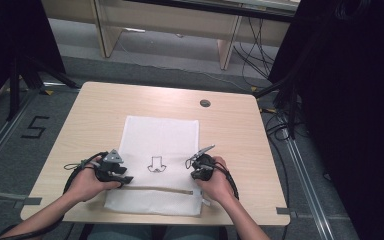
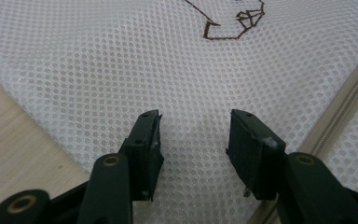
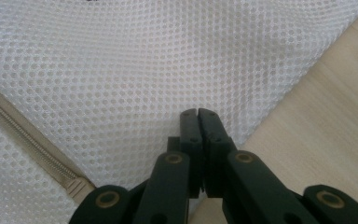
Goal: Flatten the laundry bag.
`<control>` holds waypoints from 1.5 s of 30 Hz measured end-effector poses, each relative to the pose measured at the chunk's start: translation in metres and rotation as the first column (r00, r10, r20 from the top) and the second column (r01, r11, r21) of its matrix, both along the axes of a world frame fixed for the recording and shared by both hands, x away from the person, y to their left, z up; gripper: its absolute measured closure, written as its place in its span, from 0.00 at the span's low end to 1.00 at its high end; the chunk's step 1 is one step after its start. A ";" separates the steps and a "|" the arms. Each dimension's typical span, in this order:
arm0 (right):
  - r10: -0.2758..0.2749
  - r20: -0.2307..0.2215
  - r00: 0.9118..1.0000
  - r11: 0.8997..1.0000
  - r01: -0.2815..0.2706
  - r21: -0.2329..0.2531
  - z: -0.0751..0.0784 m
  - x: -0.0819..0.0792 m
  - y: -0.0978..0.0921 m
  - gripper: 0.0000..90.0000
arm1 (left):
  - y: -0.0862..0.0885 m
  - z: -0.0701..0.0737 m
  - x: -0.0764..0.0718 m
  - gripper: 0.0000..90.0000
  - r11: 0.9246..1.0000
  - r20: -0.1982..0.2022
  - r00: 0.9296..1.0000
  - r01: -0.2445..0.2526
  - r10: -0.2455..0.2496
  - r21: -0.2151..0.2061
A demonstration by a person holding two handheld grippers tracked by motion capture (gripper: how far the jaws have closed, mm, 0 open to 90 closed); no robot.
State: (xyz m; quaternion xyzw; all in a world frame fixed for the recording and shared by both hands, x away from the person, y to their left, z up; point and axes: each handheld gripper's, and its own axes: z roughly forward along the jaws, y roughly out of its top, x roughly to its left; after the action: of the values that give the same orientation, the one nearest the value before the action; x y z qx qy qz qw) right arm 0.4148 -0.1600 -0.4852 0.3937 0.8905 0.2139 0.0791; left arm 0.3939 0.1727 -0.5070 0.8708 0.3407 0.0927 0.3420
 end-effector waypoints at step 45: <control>-0.087 0.074 0.993 0.990 0.078 0.117 0.024 -0.019 -0.040 0.86 | -0.002 0.007 -0.004 0.45 0.994 0.036 0.999 -0.012 0.017 -0.112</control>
State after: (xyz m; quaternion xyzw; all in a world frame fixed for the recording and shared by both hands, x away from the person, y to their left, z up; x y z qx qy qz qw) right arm 0.3955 -0.2004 -0.4609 0.4253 0.8560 0.2761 0.1004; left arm 0.3895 0.1704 -0.5001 0.8459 0.3453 0.0921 0.3958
